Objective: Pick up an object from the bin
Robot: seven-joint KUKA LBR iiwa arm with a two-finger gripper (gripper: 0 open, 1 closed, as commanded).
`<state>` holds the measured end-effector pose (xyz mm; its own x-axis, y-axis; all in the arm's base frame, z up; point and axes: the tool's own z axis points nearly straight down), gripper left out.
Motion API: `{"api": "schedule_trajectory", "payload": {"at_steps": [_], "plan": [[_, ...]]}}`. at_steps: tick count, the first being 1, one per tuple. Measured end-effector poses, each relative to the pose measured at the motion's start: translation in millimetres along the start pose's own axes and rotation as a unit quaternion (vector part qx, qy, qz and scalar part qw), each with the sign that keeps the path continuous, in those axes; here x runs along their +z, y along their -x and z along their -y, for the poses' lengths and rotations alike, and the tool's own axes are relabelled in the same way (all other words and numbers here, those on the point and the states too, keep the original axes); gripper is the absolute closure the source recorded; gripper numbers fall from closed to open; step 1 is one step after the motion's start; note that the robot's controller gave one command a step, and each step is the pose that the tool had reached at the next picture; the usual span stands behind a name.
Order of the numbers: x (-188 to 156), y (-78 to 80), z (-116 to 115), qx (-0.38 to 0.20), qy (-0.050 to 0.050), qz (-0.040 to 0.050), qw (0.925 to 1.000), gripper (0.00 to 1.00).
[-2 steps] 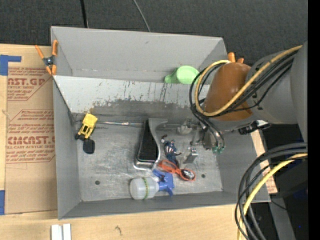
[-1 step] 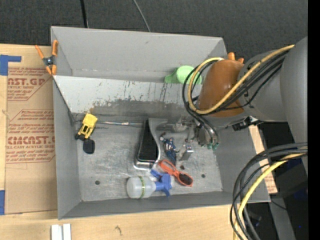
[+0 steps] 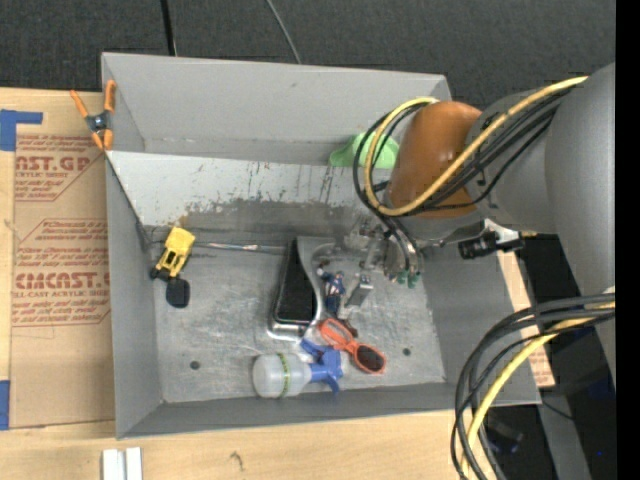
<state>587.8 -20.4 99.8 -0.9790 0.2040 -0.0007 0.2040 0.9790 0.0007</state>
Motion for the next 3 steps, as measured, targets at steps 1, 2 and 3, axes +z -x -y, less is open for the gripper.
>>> {"api": "schedule_trajectory", "payload": {"at_steps": [1,2,3], "plan": [[26.4,-0.5,-4.9,0.019,0.001,-0.001,0.9998,0.0],[23.0,-5.5,-3.1,0.163,-0.001,-0.006,0.9867,1.0],[23.0,-5.5,-3.1,0.163,-0.001,-0.006,0.9867,1.0]]}}
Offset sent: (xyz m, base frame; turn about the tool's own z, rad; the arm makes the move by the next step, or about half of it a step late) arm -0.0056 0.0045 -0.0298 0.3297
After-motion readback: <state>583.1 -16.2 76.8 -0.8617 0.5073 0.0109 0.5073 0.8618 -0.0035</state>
